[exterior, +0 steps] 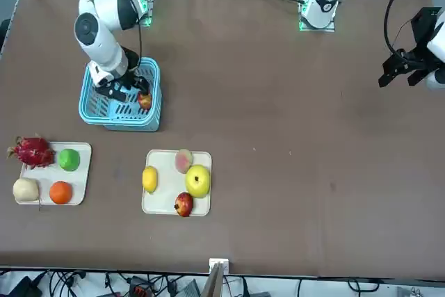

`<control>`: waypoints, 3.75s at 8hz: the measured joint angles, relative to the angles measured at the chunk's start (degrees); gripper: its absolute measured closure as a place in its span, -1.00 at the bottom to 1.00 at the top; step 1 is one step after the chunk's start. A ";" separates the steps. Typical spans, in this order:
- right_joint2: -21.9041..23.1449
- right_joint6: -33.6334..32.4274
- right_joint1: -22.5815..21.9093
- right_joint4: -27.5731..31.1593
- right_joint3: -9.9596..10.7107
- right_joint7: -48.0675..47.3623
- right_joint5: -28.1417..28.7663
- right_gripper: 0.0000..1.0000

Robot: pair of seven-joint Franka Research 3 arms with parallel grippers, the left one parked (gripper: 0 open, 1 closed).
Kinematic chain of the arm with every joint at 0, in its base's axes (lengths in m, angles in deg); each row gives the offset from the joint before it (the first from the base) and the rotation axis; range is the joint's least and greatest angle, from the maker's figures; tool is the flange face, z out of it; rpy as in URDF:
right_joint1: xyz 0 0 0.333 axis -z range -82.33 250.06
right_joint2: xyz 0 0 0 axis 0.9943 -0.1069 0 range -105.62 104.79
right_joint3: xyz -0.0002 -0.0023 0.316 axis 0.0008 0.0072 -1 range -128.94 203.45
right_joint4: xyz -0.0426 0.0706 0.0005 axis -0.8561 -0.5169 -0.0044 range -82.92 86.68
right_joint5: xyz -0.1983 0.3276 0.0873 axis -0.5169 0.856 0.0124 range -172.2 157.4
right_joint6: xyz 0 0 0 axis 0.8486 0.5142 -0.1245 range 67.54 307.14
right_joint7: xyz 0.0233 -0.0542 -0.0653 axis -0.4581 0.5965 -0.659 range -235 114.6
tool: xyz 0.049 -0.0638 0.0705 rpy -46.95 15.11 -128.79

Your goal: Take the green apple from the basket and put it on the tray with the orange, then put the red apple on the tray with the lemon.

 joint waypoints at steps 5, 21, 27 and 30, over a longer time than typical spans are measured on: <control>-3.26 5.74 -1.03 2.41 0.01 0.11 -0.93 -1.00; -10.37 9.89 -0.95 2.43 0.27 0.11 -1.07 -0.97; -10.12 9.74 -0.95 2.24 0.30 0.06 -1.07 -0.74; -2.18 -2.88 -0.89 0.40 0.78 0.06 -1.07 -0.74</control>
